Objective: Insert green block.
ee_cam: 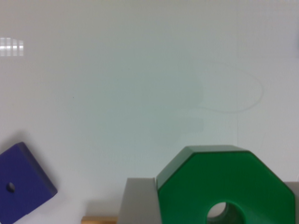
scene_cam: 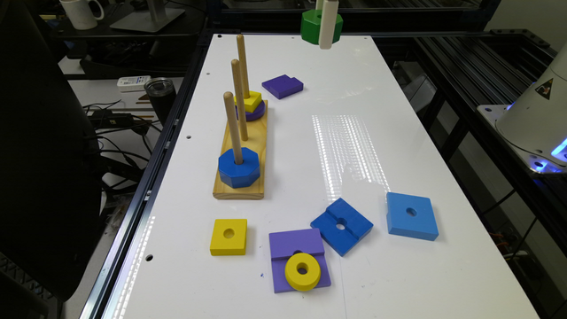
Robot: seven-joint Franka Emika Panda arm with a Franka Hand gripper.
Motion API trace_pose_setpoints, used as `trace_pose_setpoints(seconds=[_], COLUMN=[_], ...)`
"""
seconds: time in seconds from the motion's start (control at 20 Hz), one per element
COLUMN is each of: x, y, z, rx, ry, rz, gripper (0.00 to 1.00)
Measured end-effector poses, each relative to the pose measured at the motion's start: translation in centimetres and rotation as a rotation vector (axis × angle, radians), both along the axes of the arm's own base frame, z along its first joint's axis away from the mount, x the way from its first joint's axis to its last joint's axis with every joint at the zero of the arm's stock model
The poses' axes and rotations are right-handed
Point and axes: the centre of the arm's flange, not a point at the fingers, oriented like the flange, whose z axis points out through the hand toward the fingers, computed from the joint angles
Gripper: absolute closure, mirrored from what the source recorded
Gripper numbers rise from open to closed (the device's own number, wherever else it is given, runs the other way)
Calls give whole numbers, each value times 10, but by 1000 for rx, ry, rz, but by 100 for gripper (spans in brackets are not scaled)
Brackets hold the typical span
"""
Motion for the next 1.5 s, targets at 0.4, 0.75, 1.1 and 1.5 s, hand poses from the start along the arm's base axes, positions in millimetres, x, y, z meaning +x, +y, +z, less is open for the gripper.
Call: trace_pose_setpoints(seconds=[0.4, 0.75, 1.1, 1.5], x=[0, 3, 16, 42], y=[4, 14, 31, 54], z=[0, 0, -2, -6], rx=[0, -1, 0, 9], ry=[-4, -16, -29, -33], rz=[5, 9, 11, 11], gripper=[100, 100, 100, 100])
